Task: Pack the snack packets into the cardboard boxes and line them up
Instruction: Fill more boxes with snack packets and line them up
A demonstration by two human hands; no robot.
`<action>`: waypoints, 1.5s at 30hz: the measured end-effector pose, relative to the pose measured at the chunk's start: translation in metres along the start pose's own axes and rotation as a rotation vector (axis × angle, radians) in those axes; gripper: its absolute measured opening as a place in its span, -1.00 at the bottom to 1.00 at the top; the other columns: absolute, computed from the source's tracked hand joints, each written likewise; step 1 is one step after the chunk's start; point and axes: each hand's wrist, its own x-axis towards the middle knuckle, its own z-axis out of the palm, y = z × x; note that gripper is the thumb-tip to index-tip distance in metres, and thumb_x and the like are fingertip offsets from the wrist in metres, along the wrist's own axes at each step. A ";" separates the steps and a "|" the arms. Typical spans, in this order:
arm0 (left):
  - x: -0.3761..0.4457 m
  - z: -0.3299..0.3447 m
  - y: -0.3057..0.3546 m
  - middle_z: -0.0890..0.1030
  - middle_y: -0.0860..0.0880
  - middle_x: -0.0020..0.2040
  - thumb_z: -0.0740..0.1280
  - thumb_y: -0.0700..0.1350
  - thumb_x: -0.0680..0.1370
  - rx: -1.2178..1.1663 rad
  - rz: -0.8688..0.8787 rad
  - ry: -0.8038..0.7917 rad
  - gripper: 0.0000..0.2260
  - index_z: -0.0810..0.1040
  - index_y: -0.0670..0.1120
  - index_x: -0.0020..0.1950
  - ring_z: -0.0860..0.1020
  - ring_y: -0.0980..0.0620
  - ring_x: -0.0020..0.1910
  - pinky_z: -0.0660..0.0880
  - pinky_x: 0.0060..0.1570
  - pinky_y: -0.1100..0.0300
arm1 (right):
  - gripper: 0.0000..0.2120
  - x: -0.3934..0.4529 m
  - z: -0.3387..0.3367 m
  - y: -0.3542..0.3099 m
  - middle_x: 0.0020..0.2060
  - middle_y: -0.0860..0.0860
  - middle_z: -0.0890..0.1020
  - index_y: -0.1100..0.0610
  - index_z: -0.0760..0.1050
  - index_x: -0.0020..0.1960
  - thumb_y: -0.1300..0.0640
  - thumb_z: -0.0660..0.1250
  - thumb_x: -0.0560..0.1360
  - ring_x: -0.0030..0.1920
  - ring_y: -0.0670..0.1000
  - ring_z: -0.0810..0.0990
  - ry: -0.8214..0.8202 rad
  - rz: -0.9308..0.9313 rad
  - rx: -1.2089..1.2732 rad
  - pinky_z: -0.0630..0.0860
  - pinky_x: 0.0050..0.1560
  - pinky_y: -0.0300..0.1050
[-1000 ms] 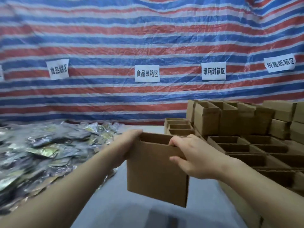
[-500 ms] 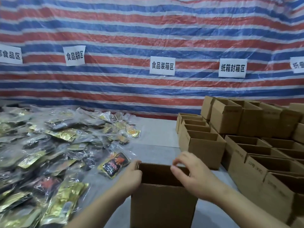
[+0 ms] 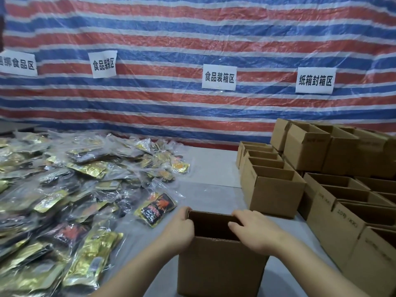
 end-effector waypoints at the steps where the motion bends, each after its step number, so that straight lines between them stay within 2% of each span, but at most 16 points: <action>1: 0.000 0.000 0.000 0.51 -0.05 0.15 0.05 -0.28 0.60 0.004 -0.001 -0.002 -0.67 0.39 -0.01 0.30 0.45 0.04 0.03 0.33 -0.21 0.35 | -0.71 0.000 0.000 0.000 0.02 -0.16 0.50 -0.12 0.41 0.23 -0.21 0.06 0.65 0.05 -0.10 0.49 -0.002 0.003 -0.006 0.50 0.11 -0.04; 6: 0.005 0.002 -0.004 0.52 -0.04 0.09 0.05 -0.29 0.58 0.012 0.017 -0.008 -0.68 0.41 -0.02 0.22 0.46 0.04 0.03 0.36 -0.16 0.27 | -0.67 0.003 0.004 0.004 0.07 -0.15 0.48 -0.12 0.38 0.27 -0.23 0.03 0.64 0.10 -0.08 0.47 -0.002 0.014 -0.041 0.47 0.15 -0.04; 9: 0.010 0.004 -0.008 0.52 -0.03 0.01 0.06 -0.32 0.55 0.028 0.042 -0.004 -0.73 0.43 -0.04 0.11 0.45 0.12 -0.07 0.35 -0.19 0.32 | -0.67 0.004 0.004 0.005 0.07 -0.16 0.45 -0.14 0.36 0.28 -0.24 0.02 0.64 0.12 -0.08 0.44 -0.028 0.020 -0.045 0.46 0.18 -0.02; 12: 0.013 0.005 -0.013 0.51 0.02 0.01 0.07 -0.29 0.56 0.057 0.050 -0.004 -0.71 0.41 0.01 0.16 0.44 0.22 -0.11 0.29 -0.28 0.47 | -0.62 0.004 0.003 0.006 0.18 -0.14 0.46 -0.13 0.33 0.36 -0.25 0.01 0.64 0.19 -0.06 0.40 -0.060 0.034 -0.053 0.41 0.18 -0.02; 13: 0.014 0.005 -0.015 0.51 0.03 0.04 0.07 -0.28 0.57 0.064 0.050 -0.003 -0.69 0.40 0.02 0.21 0.45 0.19 -0.07 0.28 -0.26 0.46 | -0.61 0.004 0.003 0.006 0.22 -0.13 0.46 -0.13 0.32 0.37 -0.25 0.00 0.64 0.22 -0.05 0.39 -0.072 0.036 -0.055 0.40 0.18 -0.02; 15: 0.015 0.006 -0.018 0.50 0.03 0.09 0.08 -0.26 0.57 0.069 0.054 0.000 -0.67 0.39 0.03 0.27 0.45 0.10 0.03 0.30 -0.11 0.30 | -0.60 0.003 0.003 0.005 0.25 -0.13 0.45 -0.13 0.30 0.39 -0.25 0.00 0.64 0.26 -0.05 0.38 -0.085 0.041 -0.055 0.38 0.18 -0.01; 20: 0.017 0.006 -0.019 0.52 -0.07 0.10 0.08 -0.29 0.55 0.071 0.057 -0.010 -0.68 0.41 -0.06 0.26 0.48 -0.03 0.12 0.37 0.08 0.16 | -0.60 0.001 0.002 0.002 0.29 -0.11 0.46 -0.12 0.31 0.41 -0.24 0.02 0.66 0.30 -0.05 0.39 -0.065 0.039 -0.061 0.41 0.25 -0.02; 25: 0.014 0.006 -0.020 0.54 -0.05 0.04 0.09 -0.27 0.56 0.057 0.065 -0.014 -0.72 0.42 -0.04 0.19 0.49 0.00 0.04 0.35 -0.06 0.18 | -0.61 -0.002 0.000 0.000 0.29 -0.10 0.47 -0.11 0.32 0.40 -0.23 0.04 0.65 0.29 -0.03 0.41 -0.066 0.049 -0.061 0.44 0.25 0.02; 28: 0.014 0.007 -0.019 0.54 -0.07 0.08 0.07 -0.26 0.57 0.040 0.058 -0.019 -0.71 0.42 -0.06 0.23 0.49 -0.04 0.09 0.36 0.00 0.16 | -0.62 -0.005 -0.003 -0.002 0.26 -0.07 0.49 -0.08 0.35 0.37 -0.22 0.04 0.66 0.26 -0.02 0.43 -0.070 0.050 -0.058 0.45 0.23 0.02; 31: 0.013 0.007 -0.017 0.55 -0.07 0.05 0.09 -0.27 0.57 0.026 0.075 -0.007 -0.75 0.43 -0.06 0.17 0.50 -0.07 0.09 0.41 0.08 0.12 | -0.61 -0.005 -0.006 -0.003 0.27 -0.04 0.48 -0.05 0.35 0.36 -0.22 0.04 0.66 0.28 0.01 0.42 -0.068 0.057 -0.073 0.43 0.22 0.01; 34: 0.014 0.003 -0.018 0.54 0.01 0.10 0.12 -0.07 0.65 -0.002 0.037 -0.073 -0.81 0.43 0.00 0.22 0.50 0.00 0.13 0.41 0.20 0.08 | -0.63 -0.003 -0.008 -0.003 0.27 -0.02 0.48 -0.03 0.36 0.33 -0.21 0.05 0.66 0.28 0.03 0.42 -0.074 0.054 -0.079 0.41 0.21 0.02; 36: 0.027 -0.010 -0.019 0.53 0.02 0.16 0.08 0.15 0.65 -0.129 -0.066 -0.127 -0.67 0.43 0.03 0.29 0.51 0.00 0.20 0.42 0.25 0.02 | -0.62 -0.003 -0.009 -0.003 0.27 -0.01 0.48 -0.03 0.35 0.35 -0.20 0.07 0.66 0.28 0.04 0.42 -0.088 0.052 -0.078 0.41 0.24 0.04; 38: 0.056 -0.028 -0.022 0.56 -0.06 0.18 0.07 0.16 0.65 -0.220 -0.110 -0.028 -0.62 0.45 -0.04 0.27 0.54 -0.05 0.15 0.47 0.16 -0.03 | -0.60 -0.003 -0.009 -0.003 0.27 -0.02 0.49 -0.03 0.35 0.37 -0.22 0.08 0.65 0.26 0.04 0.44 -0.090 0.042 -0.080 0.43 0.24 0.05; 41: 0.112 -0.053 -0.038 0.55 -0.16 0.26 0.15 0.04 0.65 0.168 -0.056 0.212 -0.60 0.39 -0.19 0.38 0.55 -0.06 0.07 0.50 0.10 0.00 | -0.58 -0.004 -0.008 -0.002 0.27 -0.03 0.50 -0.04 0.35 0.39 -0.23 0.08 0.65 0.26 0.03 0.45 -0.089 0.043 -0.079 0.43 0.25 0.06; 43: 0.149 -0.064 -0.051 0.51 -0.23 0.29 0.23 0.03 0.62 0.415 -0.076 0.233 -0.49 0.30 -0.26 0.46 0.54 -0.16 0.15 0.51 0.14 -0.02 | -0.57 -0.003 -0.008 -0.002 0.29 -0.02 0.49 -0.04 0.34 0.40 -0.24 0.07 0.65 0.28 0.04 0.44 -0.084 0.043 -0.083 0.42 0.27 0.05; 45: 0.177 -0.069 -0.065 0.51 -0.24 0.27 0.30 0.10 0.57 0.626 -0.109 0.202 -0.40 0.28 -0.27 0.45 0.53 -0.20 0.18 0.52 0.14 -0.04 | -0.58 -0.003 -0.007 -0.002 0.28 -0.02 0.49 -0.05 0.34 0.38 -0.25 0.05 0.64 0.28 0.04 0.43 -0.083 0.046 -0.095 0.40 0.26 0.04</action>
